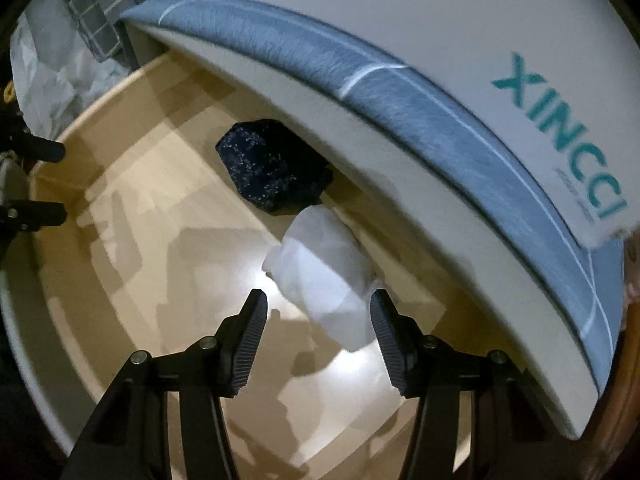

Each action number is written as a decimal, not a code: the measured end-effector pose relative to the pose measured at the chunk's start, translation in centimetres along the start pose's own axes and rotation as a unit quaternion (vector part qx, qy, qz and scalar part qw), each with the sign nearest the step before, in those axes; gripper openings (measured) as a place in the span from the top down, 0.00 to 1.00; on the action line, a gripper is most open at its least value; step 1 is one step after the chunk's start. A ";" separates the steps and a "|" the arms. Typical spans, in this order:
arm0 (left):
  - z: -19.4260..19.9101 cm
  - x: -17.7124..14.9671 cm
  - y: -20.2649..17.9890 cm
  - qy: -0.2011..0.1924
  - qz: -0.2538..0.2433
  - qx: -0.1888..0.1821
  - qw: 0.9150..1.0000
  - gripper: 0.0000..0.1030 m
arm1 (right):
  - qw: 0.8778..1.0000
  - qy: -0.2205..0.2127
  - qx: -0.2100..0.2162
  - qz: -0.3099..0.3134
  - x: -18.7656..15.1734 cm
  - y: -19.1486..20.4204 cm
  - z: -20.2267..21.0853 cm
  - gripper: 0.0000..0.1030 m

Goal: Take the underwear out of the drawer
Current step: 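Move the right tool back into the drawer toward the white sock, then close the right tool on the rolled white sock and lift it, then grasp the navy lace garment with the left tool while the right tool holds the white sock, then lift the navy lace garment out of the drawer with the left tool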

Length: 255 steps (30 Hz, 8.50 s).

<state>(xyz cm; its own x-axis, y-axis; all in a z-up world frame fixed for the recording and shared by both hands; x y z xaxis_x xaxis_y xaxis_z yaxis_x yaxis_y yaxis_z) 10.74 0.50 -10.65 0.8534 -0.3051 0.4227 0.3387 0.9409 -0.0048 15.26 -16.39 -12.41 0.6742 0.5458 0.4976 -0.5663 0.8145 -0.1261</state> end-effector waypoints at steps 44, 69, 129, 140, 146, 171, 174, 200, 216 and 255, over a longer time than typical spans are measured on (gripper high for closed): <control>-0.7 -0.4 0.0 0.020 0.001 0.011 1.000 0.39 | 0.999 0.028 0.021 -0.021 -2.2 0.8 -5.0 0.52; -0.5 -0.3 -2.8 0.001 -0.107 0.033 0.994 0.39 | 0.980 0.178 -0.018 -0.085 -10.7 2.0 -2.5 0.53; -9.0 1.7 -10.8 -0.164 -0.587 0.097 0.787 0.39 | 0.951 0.202 -0.071 -0.222 -13.2 -0.3 -0.3 0.53; -11.1 2.5 -11.6 -0.184 -0.588 0.118 0.779 0.54 | 0.952 0.188 -0.066 -0.232 -13.2 -0.4 -0.1 0.52; -12.2 3.8 -12.0 -0.170 -0.566 0.118 0.798 0.83 | 0.953 0.181 -0.063 -0.236 -13.2 -0.5 0.2 0.52; -9.6 4.2 -10.3 0.082 -0.363 0.006 0.928 0.89 | 0.953 0.182 -0.063 -0.235 -12.7 -0.5 0.6 0.52; -9.0 4.2 -9.6 0.112 -0.299 -0.009 0.948 0.89 | 0.952 0.184 -0.064 -0.234 -12.5 -0.4 0.6 0.52; -5.2 1.0 -2.2 0.155 0.020 -0.058 0.986 0.55 | 0.952 0.184 -0.064 -0.236 -12.3 -0.5 0.6 0.51; -5.1 3.9 -0.6 0.136 0.012 -0.015 0.990 0.39 | 0.952 0.184 -0.063 -0.235 -12.1 -0.5 0.7 0.51; -8.6 1.4 -0.8 0.187 0.041 -0.024 0.981 0.69 | 0.948 0.219 -0.092 -0.212 -11.6 0.3 0.3 0.55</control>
<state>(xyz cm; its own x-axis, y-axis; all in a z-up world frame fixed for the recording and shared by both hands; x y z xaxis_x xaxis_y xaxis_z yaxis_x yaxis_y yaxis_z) 15.07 -1.92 -17.85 0.9611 -0.2703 0.0574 0.2740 0.9592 -0.0702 7.11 -22.59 -17.97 0.9777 0.1588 0.1374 -0.1360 0.9773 -0.1623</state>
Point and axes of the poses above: each gripper's, at about its wrist camera, not at the fingertips, and z roughly against the way its jaws point, y to its left, x to its top, the point moved 4 cm from there along -z, roughly the way its jaws point, and after that the axes turned 11 degrees about -y, right-handed, at the moved point
